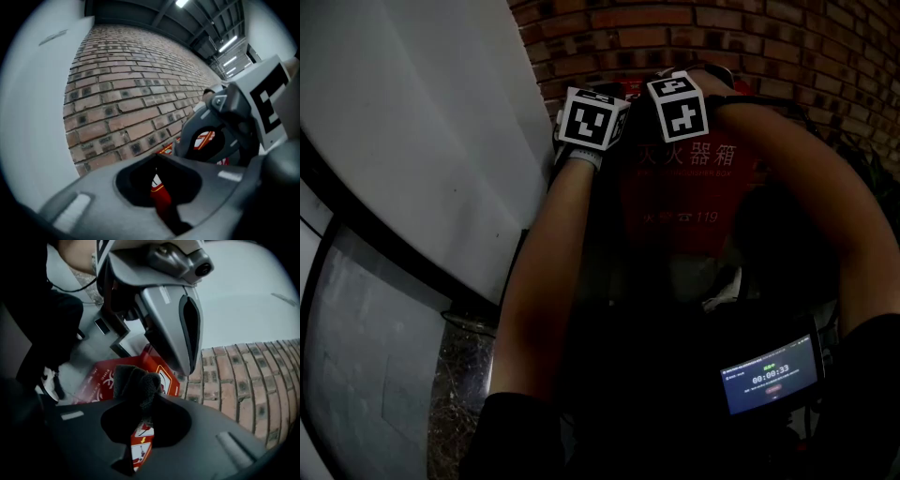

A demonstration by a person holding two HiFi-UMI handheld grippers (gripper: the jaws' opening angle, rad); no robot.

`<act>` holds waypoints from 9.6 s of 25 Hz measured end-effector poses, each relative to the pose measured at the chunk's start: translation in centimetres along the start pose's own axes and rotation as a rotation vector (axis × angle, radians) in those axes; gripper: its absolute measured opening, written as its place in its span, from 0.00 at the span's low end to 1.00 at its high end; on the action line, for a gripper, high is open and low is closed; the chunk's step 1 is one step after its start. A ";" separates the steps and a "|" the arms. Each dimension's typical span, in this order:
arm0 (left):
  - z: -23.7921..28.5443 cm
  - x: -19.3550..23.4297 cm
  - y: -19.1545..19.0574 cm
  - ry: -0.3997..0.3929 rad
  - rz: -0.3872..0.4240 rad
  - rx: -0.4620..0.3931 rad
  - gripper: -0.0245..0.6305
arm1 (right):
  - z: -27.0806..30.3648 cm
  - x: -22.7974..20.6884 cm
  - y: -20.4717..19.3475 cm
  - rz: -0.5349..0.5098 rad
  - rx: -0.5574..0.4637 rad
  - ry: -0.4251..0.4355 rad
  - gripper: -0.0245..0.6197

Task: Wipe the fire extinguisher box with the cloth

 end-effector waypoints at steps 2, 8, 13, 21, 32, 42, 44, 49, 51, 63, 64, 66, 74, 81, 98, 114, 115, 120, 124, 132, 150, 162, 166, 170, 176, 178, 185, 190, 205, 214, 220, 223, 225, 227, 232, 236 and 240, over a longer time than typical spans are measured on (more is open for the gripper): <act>-0.2 -0.4 0.6 -0.009 0.005 -0.006 0.04 | -1.0 -0.1 -0.1 0.028 -0.025 -0.008 0.09; 0.1 -0.8 2.7 -0.028 -0.009 -0.053 0.04 | -2.4 -1.7 -3.5 0.065 0.019 -0.075 0.09; 1.2 -0.4 4.1 -0.033 -0.060 -0.127 0.04 | -2.1 -2.5 -5.9 0.095 0.041 -0.119 0.09; 4.8 0.3 5.9 -0.022 -0.015 -0.146 0.04 | 0.9 -4.8 -10.0 0.097 0.133 -0.157 0.09; 9.2 1.4 5.4 -0.037 -0.136 -0.238 0.04 | 5.6 -6.6 -12.3 0.078 0.201 -0.191 0.09; 12.9 0.4 3.6 -0.242 -0.404 -0.053 0.04 | 8.1 -5.3 -12.1 0.051 0.217 -0.156 0.09; 13.0 0.7 3.4 -0.208 -0.414 -0.039 0.04 | 7.7 -5.1 -11.8 0.069 0.191 -0.151 0.09; 13.1 0.7 3.1 -0.163 -0.422 0.005 0.04 | 6.4 -4.0 -11.1 0.056 0.159 -0.131 0.09; 13.1 0.7 3.2 -0.154 -0.422 0.017 0.04 | 5.7 -3.6 -10.9 0.056 0.150 -0.117 0.09; 12.6 1.0 2.9 -0.087 -0.440 0.016 0.04 | 1.2 0.1 -7.7 0.003 0.077 -0.090 0.09; 12.6 1.0 2.9 -0.084 -0.441 0.017 0.04 | 0.9 0.3 -7.5 0.004 0.071 -0.085 0.09; 12.6 1.1 2.8 -0.082 -0.440 0.020 0.04 | 0.3 0.7 -7.1 0.008 0.063 -0.079 0.09; 13.1 1.1 2.7 -0.094 -0.444 0.033 0.04 | -0.8 -0.1 -7.5 0.013 0.057 -0.089 0.09; 13.3 1.0 2.6 -0.106 -0.461 0.069 0.04 | 3.1 -4.1 -14.5 0.084 0.213 -0.141 0.09; 13.9 1.2 2.4 -0.113 -0.464 0.088 0.04 | 3.4 -1.4 -15.7 0.057 0.184 -0.113 0.09; 13.7 1.3 2.3 -0.098 -0.471 0.105 0.04 | -3.7 3.9 -10.0 -0.036 0.105 -0.048 0.09; 13.6 1.3 2.3 -0.097 -0.470 0.104 0.04 | -3.9 4.1 -9.9 -0.035 0.103 -0.046 0.09; 13.5 1.2 2.3 -0.095 -0.469 0.094 0.04 | -4.6 4.4 -10.5 -0.021 0.096 -0.037 0.09; 13.3 1.3 2.5 -0.090 -0.460 0.080 0.04 | -4.2 2.5 -13.8 0.047 0.178 -0.096 0.09; 13.3 1.3 2.4 -0.066 -0.447 0.002 0.04 | 0.6 -1.5 -21.1 0.140 0.324 -0.199 0.09; 12.9 1.4 2.8 -0.076 -0.444 0.001 0.04 | 2.5 0.4 -19.7 -0.005 0.351 -0.146 0.09; 12.5 1.3 3.0 -0.069 -0.441 0.000 0.04 | -3.8 4.8 -14.9 -0.017 0.258 -0.089 0.09; 12.4 1.3 2.8 -0.067 -0.441 0.008 0.04 | -5.7 6.0 -13.8 -0.003 0.230 -0.046 0.09; 12.5 1.2 2.9 -0.071 -0.441 0.005 0.04 | -6.6 6.3 -13.9 0.029 0.216 -0.005 0.09; 12.3 1.3 2.8 -0.070 -0.443 0.005 0.04 | -6.4 2.8 -17.3 0.075 0.277 -0.059 0.09; 12.4 1.3 2.8 -0.069 -0.445 0.002 0.04 | -5.4 1.3 -19.5 0.071 0.330 -0.085 0.09; 12.8 1.3 2.9 -0.075 -0.445 0.014 0.04 | -0.5 -1.6 -24.5 0.071 0.435 -0.177 0.09; 12.7 1.1 2.9 -0.078 -0.447 0.017 0.04 | 2.4 -1.5 -25.4 0.056 0.474 -0.152 0.09; 12.6 1.3 3.0 -0.072 -0.439 0.001 0.04 | -2.0 3.6 -22.8 0.042 0.339 -0.094 0.09; 12.1 1.2 2.9 -0.047 -0.443 -0.002 0.04 | -7.8 8.2 -19.1 0.032 0.252 -0.105 0.09; 9.5 0.3 3.4 -0.174 -0.366 -0.108 0.04 | -11.5 11.1 -16.8 0.041 0.173 -0.170 0.09; 4.5 -0.3 3.0 -0.210 -0.300 -0.264 0.04 | -13.8 12.2 -14.5 0.189 0.006 -0.284 0.09; 0.7 -1.3 1.6 -0.225 -0.253 -0.336 0.04 | -14.1 13.5 -13.1 0.302 -0.134 -0.344 0.09; -3.0 -2.9 -0.6 -0.224 -0.172 -0.363 0.04 | -13.1 15.6 -11.7 0.409 -0.251 -0.370 0.09; -9.1 -10.5 -8.3 -0.273 -0.131 -0.401 0.04 | -9.1 22.0 -7.3 0.629 -0.456 -0.340 0.09; -9.0 -15.9 -13.1 -0.301 -0.140 -0.386 0.04 | -5.6 25.3 -5.4 0.765 -0.535 -0.304 0.09; -7.3 -18.7 -17.4 -0.318 -0.221 -0.376 0.04 | -2.1 28.4 -5.1 0.964 -0.642 -0.295 0.09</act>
Point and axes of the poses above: the fingertips, and each gripper's own axes: z forward along the fingers, x to its left, y out of its top, the point moved 8 cm from there along -z, backward along the fingers, and after that the axes turned 1 degree about z, right-handed, at the moved point
